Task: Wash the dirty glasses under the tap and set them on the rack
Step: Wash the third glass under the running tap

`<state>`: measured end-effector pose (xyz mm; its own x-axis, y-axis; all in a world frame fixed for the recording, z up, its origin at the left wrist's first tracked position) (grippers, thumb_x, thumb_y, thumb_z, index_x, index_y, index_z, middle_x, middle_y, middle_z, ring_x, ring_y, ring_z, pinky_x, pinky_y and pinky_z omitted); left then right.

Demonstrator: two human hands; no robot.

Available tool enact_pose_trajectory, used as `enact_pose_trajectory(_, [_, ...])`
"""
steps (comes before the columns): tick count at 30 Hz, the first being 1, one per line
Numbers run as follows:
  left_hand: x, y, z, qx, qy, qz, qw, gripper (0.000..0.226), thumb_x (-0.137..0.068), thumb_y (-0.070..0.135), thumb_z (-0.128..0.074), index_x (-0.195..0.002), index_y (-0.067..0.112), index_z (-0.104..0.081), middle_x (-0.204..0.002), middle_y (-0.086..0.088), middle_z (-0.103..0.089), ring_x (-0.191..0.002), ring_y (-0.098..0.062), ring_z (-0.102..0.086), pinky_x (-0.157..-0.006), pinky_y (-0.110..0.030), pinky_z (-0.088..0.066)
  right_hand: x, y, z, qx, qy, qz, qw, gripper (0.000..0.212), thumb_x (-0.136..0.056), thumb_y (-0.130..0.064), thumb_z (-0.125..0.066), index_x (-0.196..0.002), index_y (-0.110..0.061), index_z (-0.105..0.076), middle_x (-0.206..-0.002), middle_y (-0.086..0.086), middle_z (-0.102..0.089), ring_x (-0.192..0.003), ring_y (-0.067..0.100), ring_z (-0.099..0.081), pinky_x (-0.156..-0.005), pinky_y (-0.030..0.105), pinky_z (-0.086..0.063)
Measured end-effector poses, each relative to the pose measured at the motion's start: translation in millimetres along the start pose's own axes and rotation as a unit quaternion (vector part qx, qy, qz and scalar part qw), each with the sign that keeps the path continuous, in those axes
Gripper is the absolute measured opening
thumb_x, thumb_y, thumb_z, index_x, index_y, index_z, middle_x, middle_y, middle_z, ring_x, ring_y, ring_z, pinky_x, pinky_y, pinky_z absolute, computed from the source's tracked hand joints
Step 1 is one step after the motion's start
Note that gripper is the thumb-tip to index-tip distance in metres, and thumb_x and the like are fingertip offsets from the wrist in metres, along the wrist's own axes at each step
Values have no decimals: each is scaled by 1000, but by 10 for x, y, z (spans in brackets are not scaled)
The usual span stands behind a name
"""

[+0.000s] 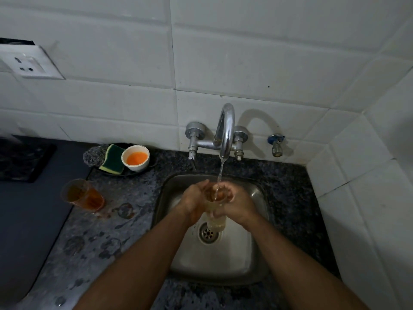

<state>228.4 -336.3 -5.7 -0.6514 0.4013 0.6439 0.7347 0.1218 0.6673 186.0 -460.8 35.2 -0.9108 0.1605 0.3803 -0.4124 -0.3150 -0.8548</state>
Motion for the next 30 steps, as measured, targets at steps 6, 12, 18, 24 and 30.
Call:
enact_pose_trajectory(6, [10,-144,25,4,18,27,999,40,-106,30,-50,-122,2,-73,-113,-20,-76,-103,-32,-72,-99,-52,-57,28,191,-161,-116,-72,-172,976,19,-73,-7,-68,-86,-16,-80,-81,8,-75,-79,25,-69,-78,38,-54])
enact_pose_trajectory(12, [41,-328,147,40,82,61,994,40,-109,34,-45,-113,6,-72,-89,-15,-71,-73,-28,-61,-65,-34,-45,-4,375,-353,-293,-91,-271,912,33,-84,-29,-62,-106,-8,-77,-100,19,-75,-87,32,-69,-79,43,-56])
enact_pose_trajectory(18, [40,-294,47,-10,57,64,996,34,-106,32,-51,-111,3,-70,-100,-17,-75,-88,-30,-71,-72,-36,-56,5,450,-448,-317,-80,-339,882,42,-97,-44,-60,-109,-6,-72,-89,17,-76,-76,29,-70,-71,36,-59])
enact_pose_trajectory(24, [76,-151,-3,42,44,89,994,33,-102,31,-54,-85,8,-70,-66,-8,-69,-51,-19,-64,-46,-25,-50,-172,247,-523,-381,-52,-294,875,39,-100,-38,-60,-123,-8,-71,-116,17,-76,-97,29,-70,-82,38,-58])
enact_pose_trajectory(30, [3,9,60,152,81,79,982,42,-104,33,-43,-85,3,-66,-64,-13,-66,-46,-23,-64,-39,-25,-48,-176,52,-537,-242,-23,-111,964,42,-106,-19,-61,-147,-24,-51,-125,11,-70,-85,20,-73,-61,32,-57])
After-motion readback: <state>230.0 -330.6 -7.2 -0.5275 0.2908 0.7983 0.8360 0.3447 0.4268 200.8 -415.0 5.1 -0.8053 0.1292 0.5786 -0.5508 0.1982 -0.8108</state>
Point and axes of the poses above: each hand's wrist, its own x-axis away from the middle knuckle, its own z-axis out of the back of the hand, y = z × x, the point moved 7 cm from there along -x, towards the middle knuckle
